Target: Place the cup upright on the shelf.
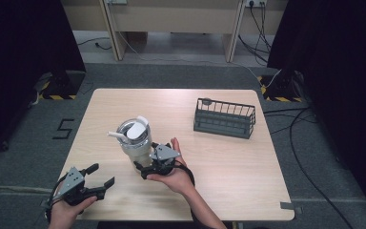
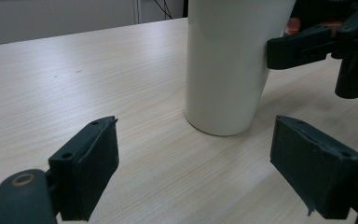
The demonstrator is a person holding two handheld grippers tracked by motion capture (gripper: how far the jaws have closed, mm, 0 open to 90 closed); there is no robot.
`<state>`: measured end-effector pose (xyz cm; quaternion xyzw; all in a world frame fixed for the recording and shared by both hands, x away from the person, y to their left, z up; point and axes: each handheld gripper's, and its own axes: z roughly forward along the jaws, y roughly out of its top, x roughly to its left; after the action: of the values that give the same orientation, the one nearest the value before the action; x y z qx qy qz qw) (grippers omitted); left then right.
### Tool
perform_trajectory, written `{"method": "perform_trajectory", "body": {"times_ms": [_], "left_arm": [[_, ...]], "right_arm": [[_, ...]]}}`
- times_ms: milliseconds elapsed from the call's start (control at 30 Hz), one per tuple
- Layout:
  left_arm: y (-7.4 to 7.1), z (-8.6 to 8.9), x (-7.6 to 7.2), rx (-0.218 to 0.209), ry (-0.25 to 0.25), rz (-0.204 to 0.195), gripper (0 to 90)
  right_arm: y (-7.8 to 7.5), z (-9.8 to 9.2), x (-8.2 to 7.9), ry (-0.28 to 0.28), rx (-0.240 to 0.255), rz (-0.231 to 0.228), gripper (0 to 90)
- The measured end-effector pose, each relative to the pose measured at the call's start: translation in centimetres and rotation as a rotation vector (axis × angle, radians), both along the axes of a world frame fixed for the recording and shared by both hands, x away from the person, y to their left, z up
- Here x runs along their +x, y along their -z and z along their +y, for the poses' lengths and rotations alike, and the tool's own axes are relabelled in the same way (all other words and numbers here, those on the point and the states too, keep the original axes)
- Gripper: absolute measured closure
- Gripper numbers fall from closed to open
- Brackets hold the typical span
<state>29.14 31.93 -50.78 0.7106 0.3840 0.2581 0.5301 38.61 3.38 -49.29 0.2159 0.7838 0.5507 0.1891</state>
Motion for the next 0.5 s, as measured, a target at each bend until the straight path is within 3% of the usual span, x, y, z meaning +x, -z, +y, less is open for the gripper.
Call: {"method": "perform_trajectory", "body": {"times_ms": [500], "left_arm": [[0.1,0.1,0.0,-0.002,-0.002,0.008,14.6]], "right_arm": [[0.9,1.4,0.9,0.0,0.068,-0.055,9.4]]}}
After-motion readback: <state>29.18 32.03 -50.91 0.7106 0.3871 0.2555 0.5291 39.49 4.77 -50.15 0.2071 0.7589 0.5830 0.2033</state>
